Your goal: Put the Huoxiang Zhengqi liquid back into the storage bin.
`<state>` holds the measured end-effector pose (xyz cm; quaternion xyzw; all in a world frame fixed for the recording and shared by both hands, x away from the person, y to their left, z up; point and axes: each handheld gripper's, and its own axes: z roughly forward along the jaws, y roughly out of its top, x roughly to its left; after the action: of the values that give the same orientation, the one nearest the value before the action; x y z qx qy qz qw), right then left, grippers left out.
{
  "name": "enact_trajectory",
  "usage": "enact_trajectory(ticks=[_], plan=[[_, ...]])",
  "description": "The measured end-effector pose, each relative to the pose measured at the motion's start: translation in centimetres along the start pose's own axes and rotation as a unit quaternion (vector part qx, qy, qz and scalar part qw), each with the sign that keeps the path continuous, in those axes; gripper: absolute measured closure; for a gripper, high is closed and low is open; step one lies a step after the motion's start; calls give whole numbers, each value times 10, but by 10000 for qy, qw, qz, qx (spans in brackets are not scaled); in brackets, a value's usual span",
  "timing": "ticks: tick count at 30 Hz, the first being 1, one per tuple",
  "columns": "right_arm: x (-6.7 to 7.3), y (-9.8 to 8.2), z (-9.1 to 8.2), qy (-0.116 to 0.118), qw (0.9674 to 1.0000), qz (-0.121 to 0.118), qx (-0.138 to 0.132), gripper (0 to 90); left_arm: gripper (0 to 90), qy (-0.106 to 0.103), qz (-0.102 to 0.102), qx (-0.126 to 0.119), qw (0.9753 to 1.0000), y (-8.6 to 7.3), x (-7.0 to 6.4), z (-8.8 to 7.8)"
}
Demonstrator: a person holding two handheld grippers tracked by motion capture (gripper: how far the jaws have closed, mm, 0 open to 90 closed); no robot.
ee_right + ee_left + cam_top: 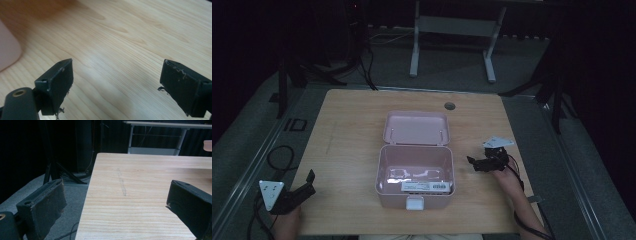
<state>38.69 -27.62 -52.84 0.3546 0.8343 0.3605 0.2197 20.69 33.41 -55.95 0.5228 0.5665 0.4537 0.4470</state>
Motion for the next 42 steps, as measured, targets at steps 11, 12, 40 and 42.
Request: enact_trajectory(ticks=[11, 12, 40, 42], plan=[[-29, -29, -20, -670, 9945, 800, -126, 112, 25, 6, 1, 4, 10000, 0, 0, 0], [-31, -31, -22, -727, 9935, 860, -163, 112, 25, 3, 0, 5, 10000, 0, 0, 0], [-58, -72, -49, -1096, 9822, 1509, -207, 113, 25, 0, -12, -4, 10000, 0, 0, 0], [-58, -72, -49, -1078, 9819, 1541, -217, 113, 25, 0, -17, -2, 10000, 0, 0, 0]])
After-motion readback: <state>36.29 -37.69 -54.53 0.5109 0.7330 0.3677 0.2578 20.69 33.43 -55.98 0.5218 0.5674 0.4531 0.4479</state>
